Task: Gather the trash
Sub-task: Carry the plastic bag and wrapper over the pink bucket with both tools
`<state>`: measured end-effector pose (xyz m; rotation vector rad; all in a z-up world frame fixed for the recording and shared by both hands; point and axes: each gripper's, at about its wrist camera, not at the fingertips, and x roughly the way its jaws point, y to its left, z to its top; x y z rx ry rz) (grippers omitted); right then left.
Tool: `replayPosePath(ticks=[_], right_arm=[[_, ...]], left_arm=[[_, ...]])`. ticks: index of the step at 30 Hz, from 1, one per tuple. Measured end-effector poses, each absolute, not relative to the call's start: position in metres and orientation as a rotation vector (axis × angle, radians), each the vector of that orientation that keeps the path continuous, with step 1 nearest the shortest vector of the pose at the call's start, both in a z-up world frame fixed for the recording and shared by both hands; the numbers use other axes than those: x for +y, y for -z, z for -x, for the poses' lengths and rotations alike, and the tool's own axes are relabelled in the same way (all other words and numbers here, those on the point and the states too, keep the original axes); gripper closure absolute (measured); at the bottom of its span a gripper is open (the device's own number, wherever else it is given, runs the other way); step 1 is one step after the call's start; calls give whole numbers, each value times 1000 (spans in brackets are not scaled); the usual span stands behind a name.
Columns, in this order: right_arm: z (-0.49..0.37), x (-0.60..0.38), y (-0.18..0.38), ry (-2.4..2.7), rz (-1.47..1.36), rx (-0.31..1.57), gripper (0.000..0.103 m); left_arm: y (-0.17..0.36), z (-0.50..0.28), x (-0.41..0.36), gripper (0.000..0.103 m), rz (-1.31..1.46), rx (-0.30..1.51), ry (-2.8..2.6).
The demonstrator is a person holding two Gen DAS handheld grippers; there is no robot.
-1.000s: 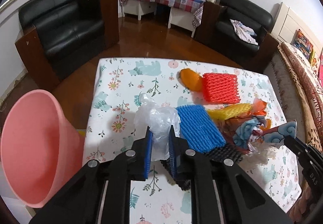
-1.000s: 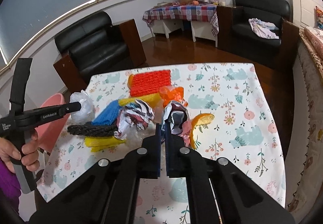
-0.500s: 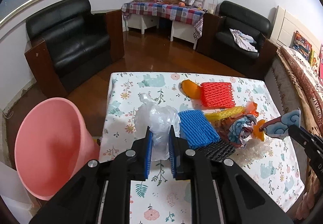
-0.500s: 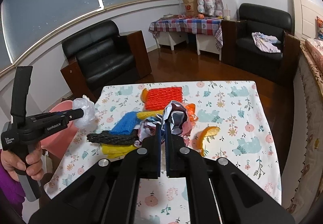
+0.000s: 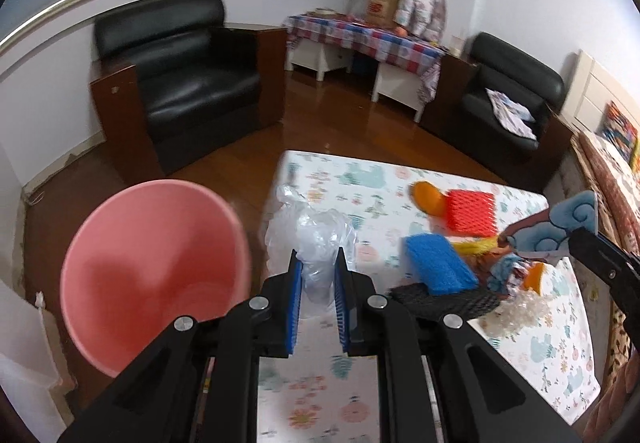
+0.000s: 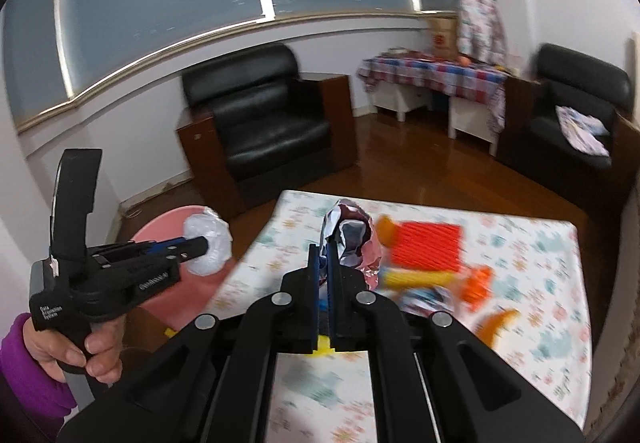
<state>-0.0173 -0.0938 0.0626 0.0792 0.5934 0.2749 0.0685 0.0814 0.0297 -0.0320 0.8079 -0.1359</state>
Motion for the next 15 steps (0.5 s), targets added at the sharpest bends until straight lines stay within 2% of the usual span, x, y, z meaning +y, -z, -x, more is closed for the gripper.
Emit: replayPosePath(ticks=[15], right_arm=[[-27,41,-65,-519,10,625,99]], left_arm=[[-31,-56,186,89,108,793,-116]])
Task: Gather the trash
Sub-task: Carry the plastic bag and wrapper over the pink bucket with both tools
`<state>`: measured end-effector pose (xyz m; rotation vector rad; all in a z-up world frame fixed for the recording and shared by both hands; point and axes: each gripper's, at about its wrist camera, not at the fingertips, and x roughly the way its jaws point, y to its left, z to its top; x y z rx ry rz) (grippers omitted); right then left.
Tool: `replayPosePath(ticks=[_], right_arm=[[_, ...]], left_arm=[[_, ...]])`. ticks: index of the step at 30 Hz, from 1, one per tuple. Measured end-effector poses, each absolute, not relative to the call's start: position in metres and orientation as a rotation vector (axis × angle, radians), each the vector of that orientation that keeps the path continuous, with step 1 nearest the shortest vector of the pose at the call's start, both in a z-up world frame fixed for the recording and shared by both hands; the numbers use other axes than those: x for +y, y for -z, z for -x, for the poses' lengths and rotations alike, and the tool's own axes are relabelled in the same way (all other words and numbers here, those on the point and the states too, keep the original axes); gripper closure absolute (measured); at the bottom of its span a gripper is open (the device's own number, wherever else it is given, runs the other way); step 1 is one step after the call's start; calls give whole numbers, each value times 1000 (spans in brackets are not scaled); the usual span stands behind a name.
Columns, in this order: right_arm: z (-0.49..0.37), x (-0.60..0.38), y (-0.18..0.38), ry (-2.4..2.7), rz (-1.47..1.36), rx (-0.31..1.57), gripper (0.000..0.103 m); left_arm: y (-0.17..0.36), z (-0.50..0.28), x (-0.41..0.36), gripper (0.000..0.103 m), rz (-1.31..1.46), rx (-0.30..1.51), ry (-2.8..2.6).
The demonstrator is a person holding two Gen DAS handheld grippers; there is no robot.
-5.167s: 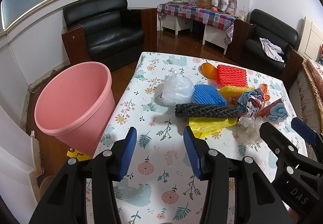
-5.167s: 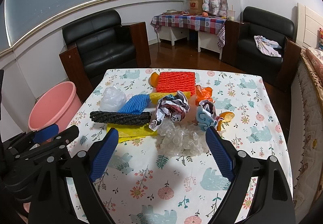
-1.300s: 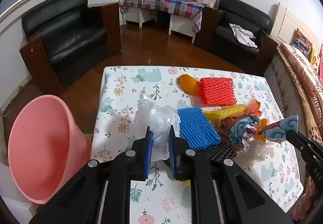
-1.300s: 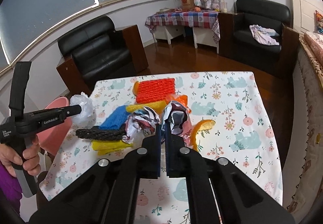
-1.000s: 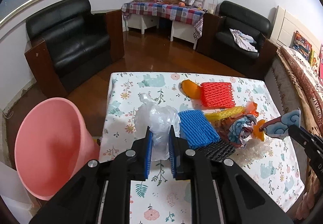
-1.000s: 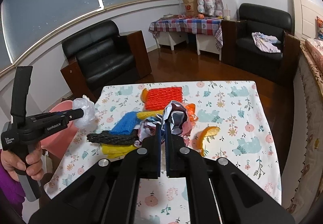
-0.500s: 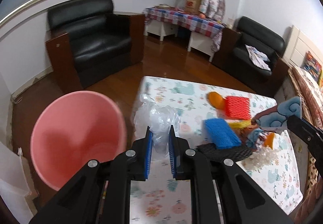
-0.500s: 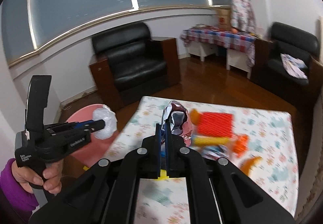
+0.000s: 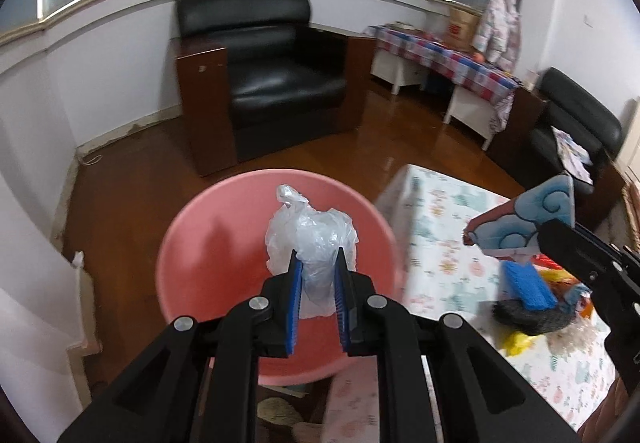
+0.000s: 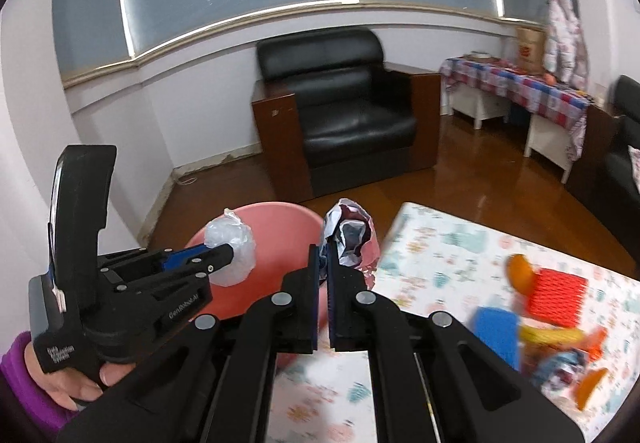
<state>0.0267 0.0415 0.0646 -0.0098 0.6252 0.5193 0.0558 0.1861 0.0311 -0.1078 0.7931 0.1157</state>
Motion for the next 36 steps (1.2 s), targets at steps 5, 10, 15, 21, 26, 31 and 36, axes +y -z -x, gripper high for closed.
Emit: replayPosePath(ticks=[5,10,15,21,26,31,36], right_arm=[[-41,72,-54,-556,29,666,99],[-53,96,-43,-579,42,712,99],[-62,116,-34,-593,49,742,99],[-79,129,-19,-584,51,784,99],[-87,135,-8,-576,56,810,99],[-93,139,1,-565,60,834,99],[-98,142,9,-551,64,857,99]], left_arm=[[-23,-59,208,89,138,808,-157],[-9,-62,226,89,170,842,-192],[4,-68,241,89,190,872,-219],[19,-78,254,89,208,900,-235],[29,-85,262,89,215,920,-244],[38,-93,267,88,226,941,-250],[44,-99,265,82,229,959,-259]])
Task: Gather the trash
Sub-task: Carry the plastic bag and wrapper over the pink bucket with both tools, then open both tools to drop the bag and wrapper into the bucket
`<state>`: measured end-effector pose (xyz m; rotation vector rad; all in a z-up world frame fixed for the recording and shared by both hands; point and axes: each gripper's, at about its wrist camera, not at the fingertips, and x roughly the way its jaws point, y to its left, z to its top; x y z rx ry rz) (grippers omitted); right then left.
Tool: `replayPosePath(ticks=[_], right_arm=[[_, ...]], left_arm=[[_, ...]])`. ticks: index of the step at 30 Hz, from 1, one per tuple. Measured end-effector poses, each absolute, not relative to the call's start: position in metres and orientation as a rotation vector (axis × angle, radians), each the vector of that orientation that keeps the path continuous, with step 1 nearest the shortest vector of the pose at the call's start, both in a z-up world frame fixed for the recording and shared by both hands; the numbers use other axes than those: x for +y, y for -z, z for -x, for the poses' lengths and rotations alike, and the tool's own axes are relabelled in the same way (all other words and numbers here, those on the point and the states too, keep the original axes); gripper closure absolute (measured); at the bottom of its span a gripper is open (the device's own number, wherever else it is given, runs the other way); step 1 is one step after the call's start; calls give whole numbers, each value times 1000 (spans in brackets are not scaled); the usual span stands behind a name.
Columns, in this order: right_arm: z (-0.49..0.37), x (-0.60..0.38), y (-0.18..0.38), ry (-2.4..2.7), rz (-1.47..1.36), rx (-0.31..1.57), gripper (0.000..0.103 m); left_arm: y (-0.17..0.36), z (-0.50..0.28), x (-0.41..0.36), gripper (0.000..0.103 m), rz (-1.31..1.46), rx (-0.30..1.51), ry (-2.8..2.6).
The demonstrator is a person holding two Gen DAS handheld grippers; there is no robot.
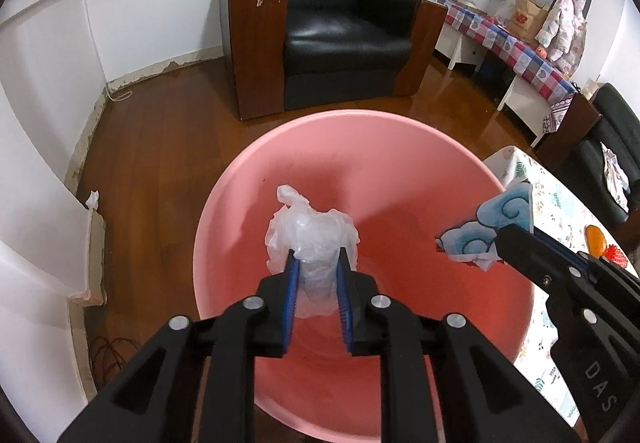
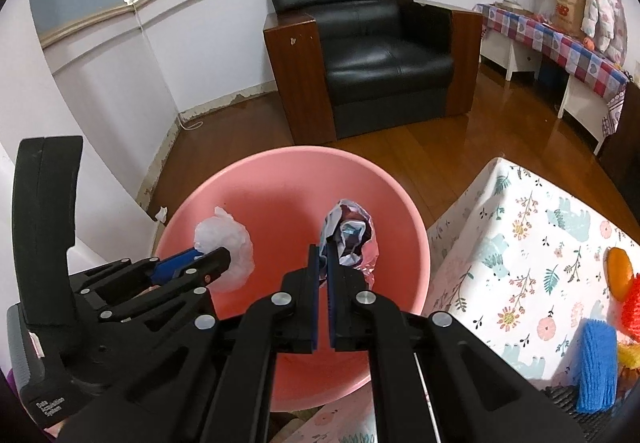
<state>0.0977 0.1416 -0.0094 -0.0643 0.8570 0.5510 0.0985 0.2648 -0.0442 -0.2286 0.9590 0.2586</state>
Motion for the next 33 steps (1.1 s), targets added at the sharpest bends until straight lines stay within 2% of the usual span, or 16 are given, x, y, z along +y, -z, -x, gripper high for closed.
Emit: replayPosePath(ticks=[2,6,11,13,15,18,33], right_arm=[[-98,142,11,-538,67,856,99],[-100,143,13,-527,70,864,99],[-102,142,14,-518,72,883,99],[-101,142,14,-519,81,883,97],[-99,141,14,-523,79,879,84],[-94,137,9,-532,71,861,73],[-65,108,-17,-529,73,779,71]], left_arm=[[45,-100,265,80,229,959,-264],[44,-99,267,60,227,944,-268],[39,-95,267,53,224,926,-260],[37,-94,267,52,227,920,-260],[35,-92,267,52,229,917,-259],[32,-89,265,52,227,913,-257],[2,-72,239,52,201,893,-223]])
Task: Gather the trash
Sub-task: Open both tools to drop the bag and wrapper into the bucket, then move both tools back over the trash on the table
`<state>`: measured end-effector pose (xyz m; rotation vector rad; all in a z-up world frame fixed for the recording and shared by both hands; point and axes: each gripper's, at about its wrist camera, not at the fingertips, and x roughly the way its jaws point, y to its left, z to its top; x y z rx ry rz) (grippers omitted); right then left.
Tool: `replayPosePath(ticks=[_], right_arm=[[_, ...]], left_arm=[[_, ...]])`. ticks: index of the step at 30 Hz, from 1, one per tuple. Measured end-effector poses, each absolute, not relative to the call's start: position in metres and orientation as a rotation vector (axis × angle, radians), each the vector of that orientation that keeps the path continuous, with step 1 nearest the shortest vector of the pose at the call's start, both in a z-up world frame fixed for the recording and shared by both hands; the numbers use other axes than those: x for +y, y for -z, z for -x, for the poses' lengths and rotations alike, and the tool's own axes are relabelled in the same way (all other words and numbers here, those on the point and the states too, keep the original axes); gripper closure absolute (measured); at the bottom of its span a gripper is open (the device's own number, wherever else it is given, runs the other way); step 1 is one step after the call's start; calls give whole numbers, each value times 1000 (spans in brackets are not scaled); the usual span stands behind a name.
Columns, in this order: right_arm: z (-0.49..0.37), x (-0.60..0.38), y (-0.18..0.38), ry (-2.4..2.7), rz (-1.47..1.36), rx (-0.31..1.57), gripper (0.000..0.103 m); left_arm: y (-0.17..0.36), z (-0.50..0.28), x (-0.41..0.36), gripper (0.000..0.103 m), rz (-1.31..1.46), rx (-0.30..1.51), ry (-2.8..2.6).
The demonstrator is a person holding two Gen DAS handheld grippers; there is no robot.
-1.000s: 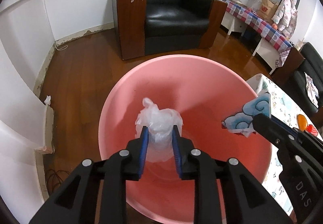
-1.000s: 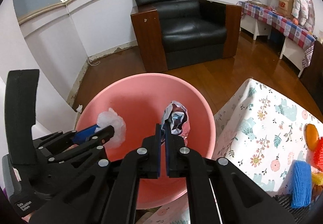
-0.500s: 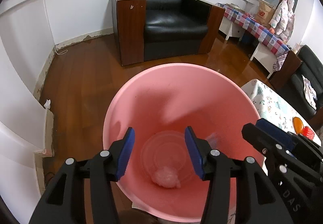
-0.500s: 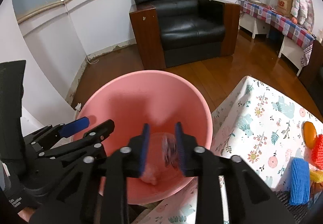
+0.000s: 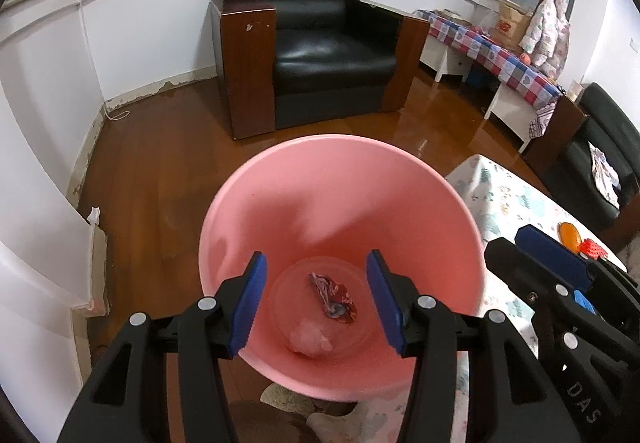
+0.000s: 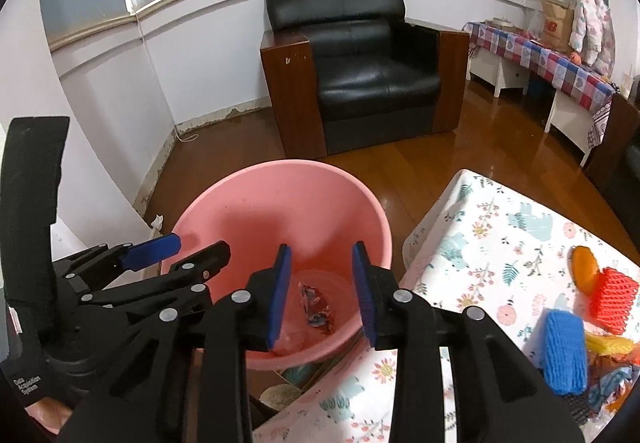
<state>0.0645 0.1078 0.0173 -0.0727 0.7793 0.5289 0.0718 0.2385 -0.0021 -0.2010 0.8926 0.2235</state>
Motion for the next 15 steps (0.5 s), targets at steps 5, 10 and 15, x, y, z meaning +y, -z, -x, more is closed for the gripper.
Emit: replayPosePath(ticks=[5,10,15], right_arm=[[-52,94,-23,-531,62,772,71],[-37,73,-27,-513,53,773,71],[-23,45,-26,-494,24,796,70]], left_arm=[[-3,-60,221,51,196,901,-202],[-6,-48,201,48,175,908,-163],[-6,-37,174,46,145,921,-112]])
